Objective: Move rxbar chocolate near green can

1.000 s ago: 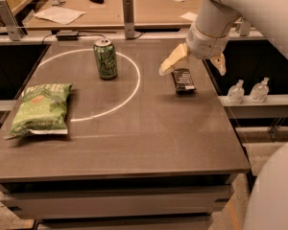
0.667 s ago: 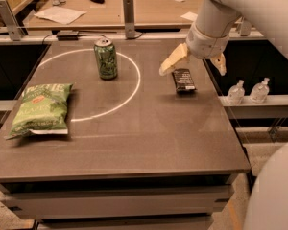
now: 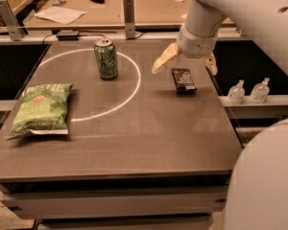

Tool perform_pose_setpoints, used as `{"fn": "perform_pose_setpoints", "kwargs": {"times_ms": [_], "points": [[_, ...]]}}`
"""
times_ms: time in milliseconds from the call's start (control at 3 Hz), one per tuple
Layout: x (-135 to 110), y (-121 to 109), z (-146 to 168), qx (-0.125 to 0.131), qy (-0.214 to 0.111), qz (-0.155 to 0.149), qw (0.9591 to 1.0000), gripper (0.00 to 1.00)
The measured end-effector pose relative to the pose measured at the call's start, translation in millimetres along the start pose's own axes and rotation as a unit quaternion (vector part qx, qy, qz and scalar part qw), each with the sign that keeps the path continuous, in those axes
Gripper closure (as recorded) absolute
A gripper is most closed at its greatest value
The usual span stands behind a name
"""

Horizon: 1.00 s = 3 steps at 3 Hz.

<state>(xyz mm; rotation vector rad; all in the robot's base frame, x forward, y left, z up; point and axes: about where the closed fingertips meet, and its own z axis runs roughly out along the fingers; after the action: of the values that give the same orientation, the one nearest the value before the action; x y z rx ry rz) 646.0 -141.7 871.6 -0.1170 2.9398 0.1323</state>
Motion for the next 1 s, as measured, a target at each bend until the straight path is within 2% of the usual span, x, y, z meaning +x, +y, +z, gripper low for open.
{"fn": "perform_pose_setpoints", "kwargs": {"times_ms": [333, 1000], "points": [[-10.9, 1.4, 9.4, 0.008, 0.003, 0.009, 0.9999, 0.00], [-31.9, -19.2, 29.5, 0.013, 0.009, 0.025, 0.9996, 0.00]]}}
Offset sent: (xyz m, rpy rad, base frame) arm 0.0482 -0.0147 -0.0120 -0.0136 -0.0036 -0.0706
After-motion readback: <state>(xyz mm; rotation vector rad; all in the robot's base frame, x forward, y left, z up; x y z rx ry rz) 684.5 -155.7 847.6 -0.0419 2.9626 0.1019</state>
